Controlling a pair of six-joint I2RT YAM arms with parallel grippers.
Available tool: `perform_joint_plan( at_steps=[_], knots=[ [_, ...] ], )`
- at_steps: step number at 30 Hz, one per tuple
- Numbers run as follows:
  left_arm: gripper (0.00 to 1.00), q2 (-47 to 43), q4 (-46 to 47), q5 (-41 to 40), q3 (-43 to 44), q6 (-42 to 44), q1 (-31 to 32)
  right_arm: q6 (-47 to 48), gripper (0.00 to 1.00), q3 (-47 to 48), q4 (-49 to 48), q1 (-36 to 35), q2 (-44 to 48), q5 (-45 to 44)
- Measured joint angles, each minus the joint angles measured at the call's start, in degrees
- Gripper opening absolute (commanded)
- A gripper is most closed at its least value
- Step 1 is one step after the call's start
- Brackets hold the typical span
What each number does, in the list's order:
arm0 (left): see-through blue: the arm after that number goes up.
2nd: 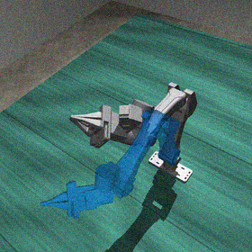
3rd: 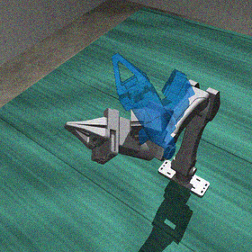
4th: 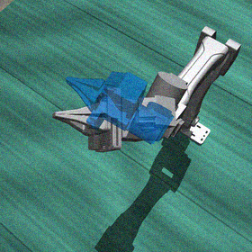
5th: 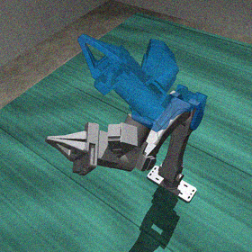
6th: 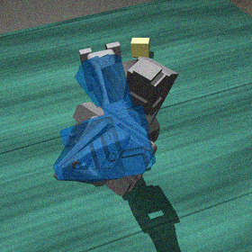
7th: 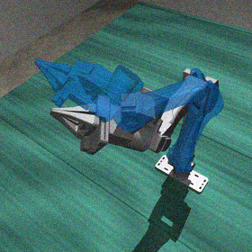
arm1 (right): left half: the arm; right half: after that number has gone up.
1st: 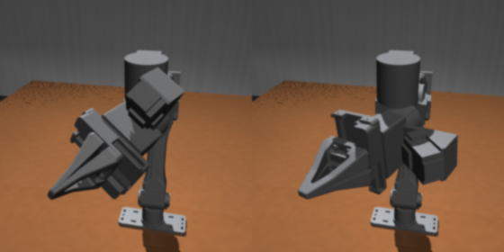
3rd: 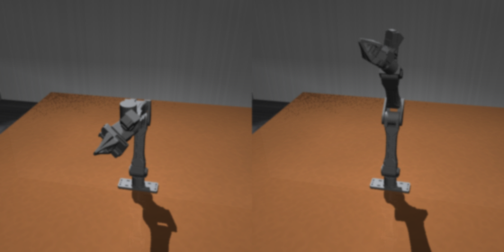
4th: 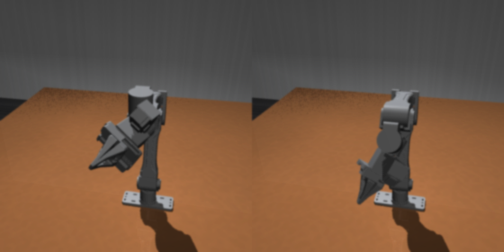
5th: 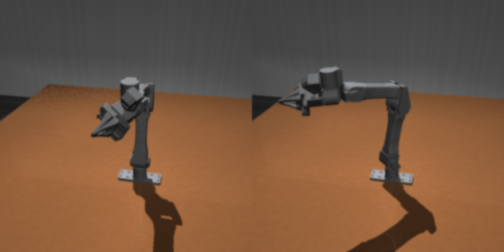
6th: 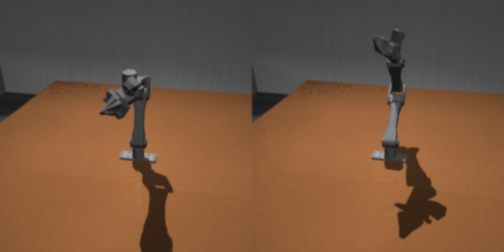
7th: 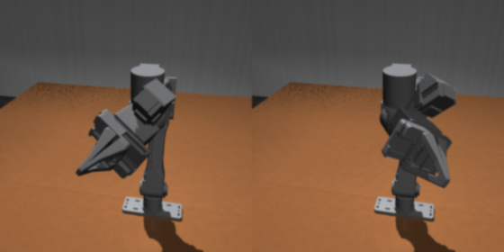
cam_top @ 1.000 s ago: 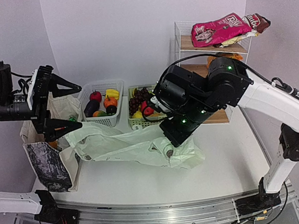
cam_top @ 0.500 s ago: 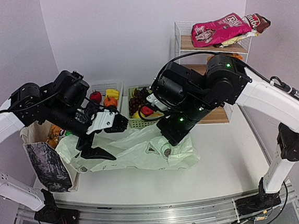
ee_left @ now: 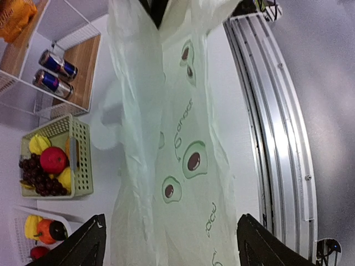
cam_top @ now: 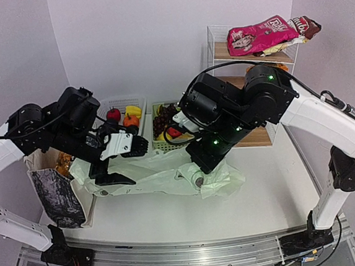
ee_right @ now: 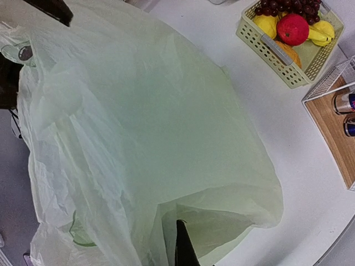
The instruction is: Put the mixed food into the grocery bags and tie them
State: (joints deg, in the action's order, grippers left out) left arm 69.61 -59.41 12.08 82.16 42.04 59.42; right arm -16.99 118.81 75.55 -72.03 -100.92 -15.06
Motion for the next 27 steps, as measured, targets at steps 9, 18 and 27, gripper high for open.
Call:
perform_joint_plan(
  at_steps=[9,18,27],
  knots=[
    [0.77,-0.7,0.3,0.1,1.0,0.5,0.0,0.5,0.0,-0.1,0.0,0.0,0.0,0.3],
    [0.01,0.1,3.8,-9.0,-4.8,1.8,-0.2,0.7,0.0,-0.1,0.0,0.0,0.0,1.4],
    [0.0,0.2,4.4,-15.0,-4.8,-6.2,-0.7,1.6,0.0,-9.8,-2.9,3.0,2.8,1.5]
  ],
)
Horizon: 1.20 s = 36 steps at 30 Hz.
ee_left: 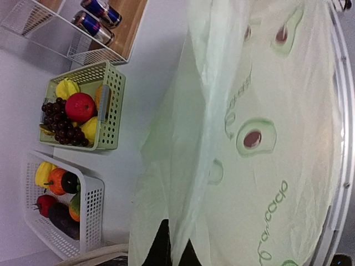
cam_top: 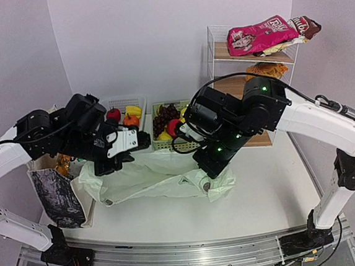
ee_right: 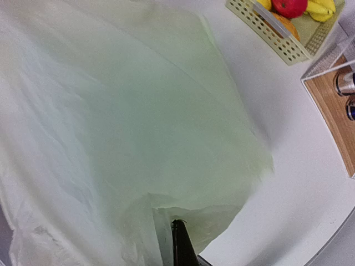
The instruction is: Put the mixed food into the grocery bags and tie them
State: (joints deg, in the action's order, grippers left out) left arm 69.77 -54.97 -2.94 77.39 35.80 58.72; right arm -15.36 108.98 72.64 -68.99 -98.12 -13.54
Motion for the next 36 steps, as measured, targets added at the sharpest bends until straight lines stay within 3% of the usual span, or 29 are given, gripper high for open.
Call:
perform_joint_plan(
  at_steps=[6,9,11,15,17,22,26,31,34,36],
  knots=[
    [0.0,-0.7,0.8,7.0,5.5,-11.7,-1.6,0.4,0.01,-11.5,-10.7,9.6,0.6,2.0],
    [0.0,-2.3,0.4,11.2,0.3,-17.0,-2.1,1.1,0.11,-11.1,-11.8,10.5,-0.6,4.3],
    [0.0,-3.3,-0.5,13.6,-3.7,-19.9,-2.5,2.0,0.26,-11.0,-11.7,10.5,-1.3,6.5],
    [0.0,-2.5,-1.2,17.0,-7.8,-25.9,-2.6,4.3,0.76,-11.0,-10.9,10.5,-1.7,11.5],
    [0.0,-1.4,-0.5,17.6,-7.8,-28.2,-2.6,6.3,0.88,-10.9,-10.5,10.8,-1.6,14.6],
    [0.0,3.1,1.2,17.8,-7.8,-31.3,-2.6,9.3,0.92,-6.8,-8.7,11.7,-1.1,21.7],
    [0.0,5.5,2.3,17.8,-8.0,-32.0,-2.8,10.0,0.94,2.8,-8.1,12.4,-0.3,29.1],
    [0.0,5.7,3.1,17.9,-8.1,-33.3,-4.9,11.4,0.96,18.0,-9.8,14.9,-1.1,47.3],
    [0.0,5.7,3.2,17.7,-8.1,-34.1,-7.0,11.5,0.95,16.6,-11.1,17.1,-0.1,52.2],
    [0.0,5.7,3.1,17.6,-7.5,-34.3,-7.9,11.4,0.95,9.9,-11.2,18.3,1.5,49.2]
  ],
)
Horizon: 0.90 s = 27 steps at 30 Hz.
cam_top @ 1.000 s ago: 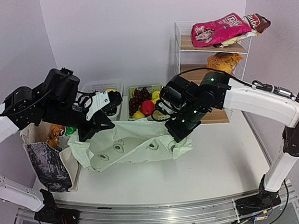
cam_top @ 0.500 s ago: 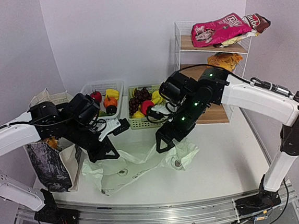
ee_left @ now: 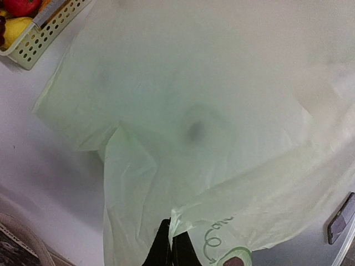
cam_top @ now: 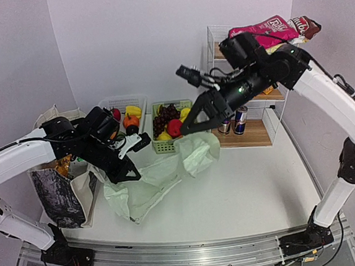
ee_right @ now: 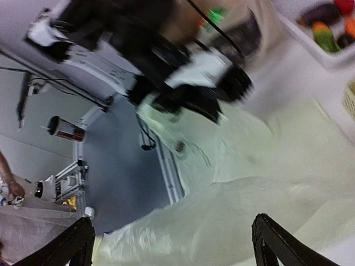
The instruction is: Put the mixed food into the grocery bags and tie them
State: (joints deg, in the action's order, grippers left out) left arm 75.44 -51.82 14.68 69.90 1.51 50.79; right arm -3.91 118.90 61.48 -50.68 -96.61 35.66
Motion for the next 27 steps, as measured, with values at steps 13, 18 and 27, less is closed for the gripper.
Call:
perform_joint_plan(
  at_steps=[13,18,27],
  knots=[
    [0.0,-2.6,-4.6,1.3,3.2,2.4,-0.3,-10.9,0.89,25.7,-6.1,0.9,-15.6,-29.1],
    [0.0,-3.3,-7.8,0.1,3.1,4.6,-0.3,-16.2,0.84,23.5,-19.4,1.2,-17.1,-32.0],
    [0.0,-3.8,-8.8,0.2,3.1,7.6,-0.2,-15.4,0.79,23.9,-28.6,2.0,-33.6,-51.2]
  ],
)
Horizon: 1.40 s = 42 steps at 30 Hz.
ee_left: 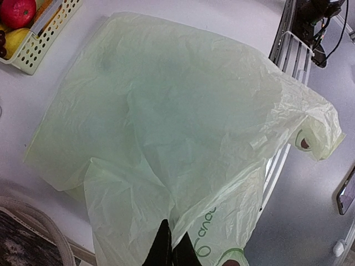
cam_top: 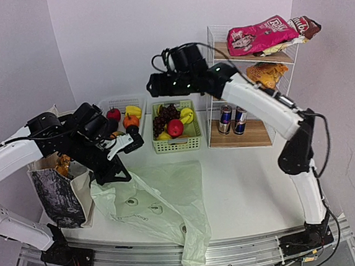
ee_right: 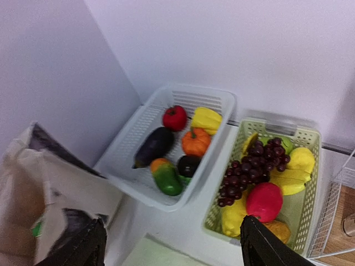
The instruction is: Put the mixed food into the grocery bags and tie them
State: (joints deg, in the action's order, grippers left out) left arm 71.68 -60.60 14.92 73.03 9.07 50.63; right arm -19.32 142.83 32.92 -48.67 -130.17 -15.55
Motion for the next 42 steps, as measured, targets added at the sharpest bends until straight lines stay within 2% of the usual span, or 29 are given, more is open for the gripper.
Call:
perform_joint_plan(
  at_steps=[3,6,11,22,31,36,42],
  knots=[
    [0.0,0.0,0.1,0.0,0.0,0.1,0.0,1.1,0.77,1.9,-0.4,0.7,-8.8,-2.4],
    [0.0,0.0,0.5,0.0,-0.3,0.0,0.0,0.7,0.75,-1.1,0.3,1.7,-12.9,-2.4],
    [0.0,-0.3,1.2,0.0,-1.6,-0.1,0.0,-1.7,0.75,-9.1,1.4,4.0,-13.1,-0.1],
    [0.0,-0.8,2.3,0.0,-2.3,-0.1,0.0,-4.4,0.67,-8.1,1.8,5.4,-15.9,12.0],
    [0.0,-1.4,2.7,0.0,-2.4,-0.1,0.0,-4.8,0.71,-16.8,1.3,5.1,-10.7,16.1],
    [0.0,-1.5,3.0,0.0,-2.7,-0.1,0.0,-4.6,0.78,-14.1,4.4,4.9,-10.5,15.9],
    [0.0,-1.6,3.7,0.1,-3.2,-0.1,0.0,-8.4,0.81,-2.3,3.3,4.9,-10.3,11.7]
  ],
)
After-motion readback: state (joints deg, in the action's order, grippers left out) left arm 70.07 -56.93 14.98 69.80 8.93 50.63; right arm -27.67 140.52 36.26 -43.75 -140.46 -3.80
